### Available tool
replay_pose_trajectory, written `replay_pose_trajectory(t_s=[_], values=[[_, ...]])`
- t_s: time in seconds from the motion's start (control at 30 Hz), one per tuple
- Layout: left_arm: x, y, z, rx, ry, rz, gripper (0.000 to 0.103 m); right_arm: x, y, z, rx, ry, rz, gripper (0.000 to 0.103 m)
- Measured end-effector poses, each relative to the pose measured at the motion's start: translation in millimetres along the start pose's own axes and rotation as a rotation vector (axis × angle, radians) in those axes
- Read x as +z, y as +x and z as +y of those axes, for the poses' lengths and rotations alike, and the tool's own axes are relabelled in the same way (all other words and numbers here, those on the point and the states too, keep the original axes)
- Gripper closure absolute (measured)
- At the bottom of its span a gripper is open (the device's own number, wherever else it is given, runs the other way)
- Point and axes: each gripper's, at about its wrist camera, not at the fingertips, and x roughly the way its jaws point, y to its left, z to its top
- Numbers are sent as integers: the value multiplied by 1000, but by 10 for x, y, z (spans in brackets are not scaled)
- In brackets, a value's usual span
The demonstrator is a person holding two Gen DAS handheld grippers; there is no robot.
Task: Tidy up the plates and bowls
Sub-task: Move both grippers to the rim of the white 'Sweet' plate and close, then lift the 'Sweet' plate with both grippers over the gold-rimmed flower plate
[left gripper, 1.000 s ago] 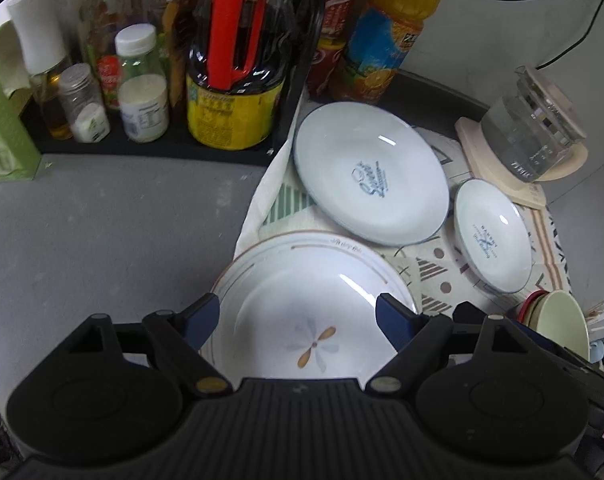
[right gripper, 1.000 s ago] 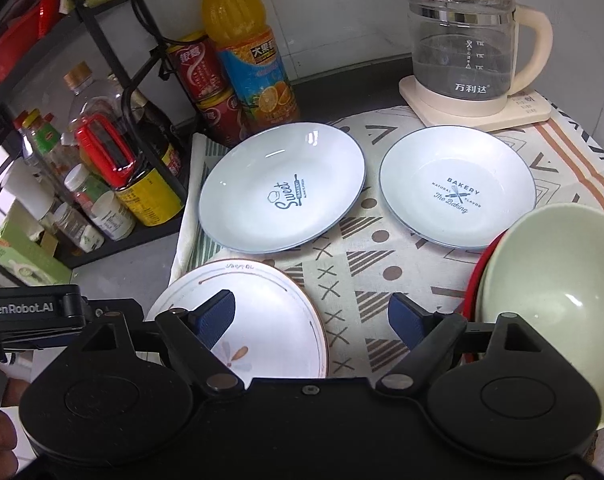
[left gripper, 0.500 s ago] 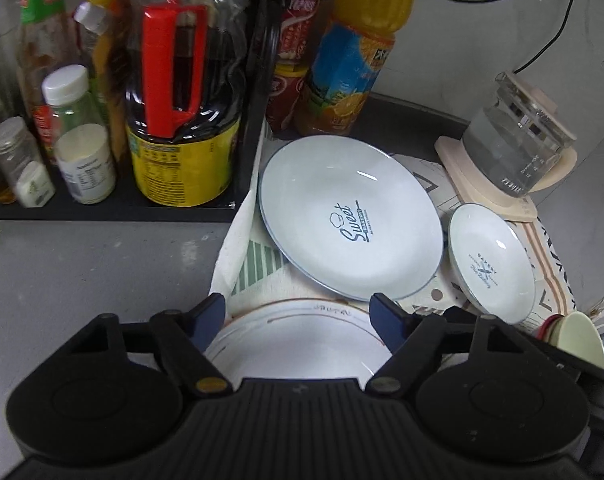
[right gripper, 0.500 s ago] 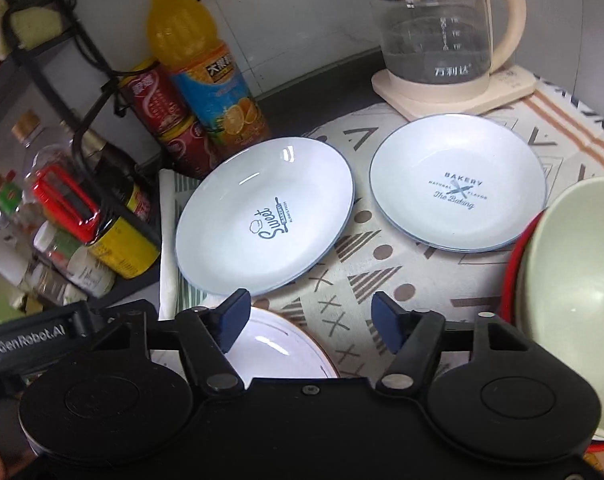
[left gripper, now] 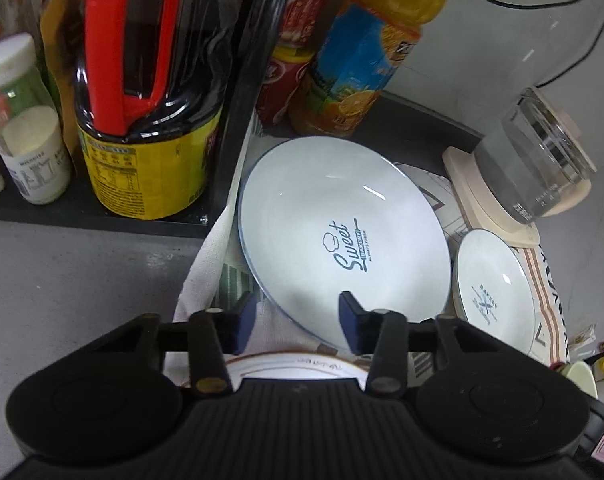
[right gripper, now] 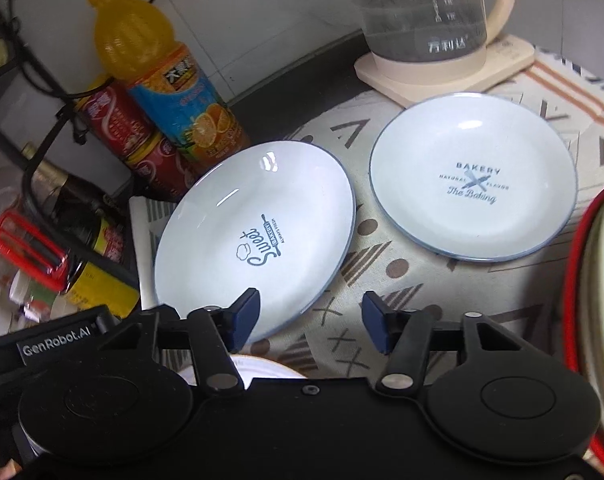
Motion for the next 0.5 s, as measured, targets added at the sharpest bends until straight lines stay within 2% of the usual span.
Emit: replay_pose_trajectory(t_s=[0.1, 0.23, 0.5], values=[[15, 88, 29, -11, -14, 3, 65, 13, 104, -10, -3, 27, 14, 55], [11, 181, 74, -4, -39, 5, 70, 9, 264, -45, -4, 61, 44, 68], [25, 286, 251, -42, -99, 16, 80, 33, 434, -120, 5, 137, 56, 74]])
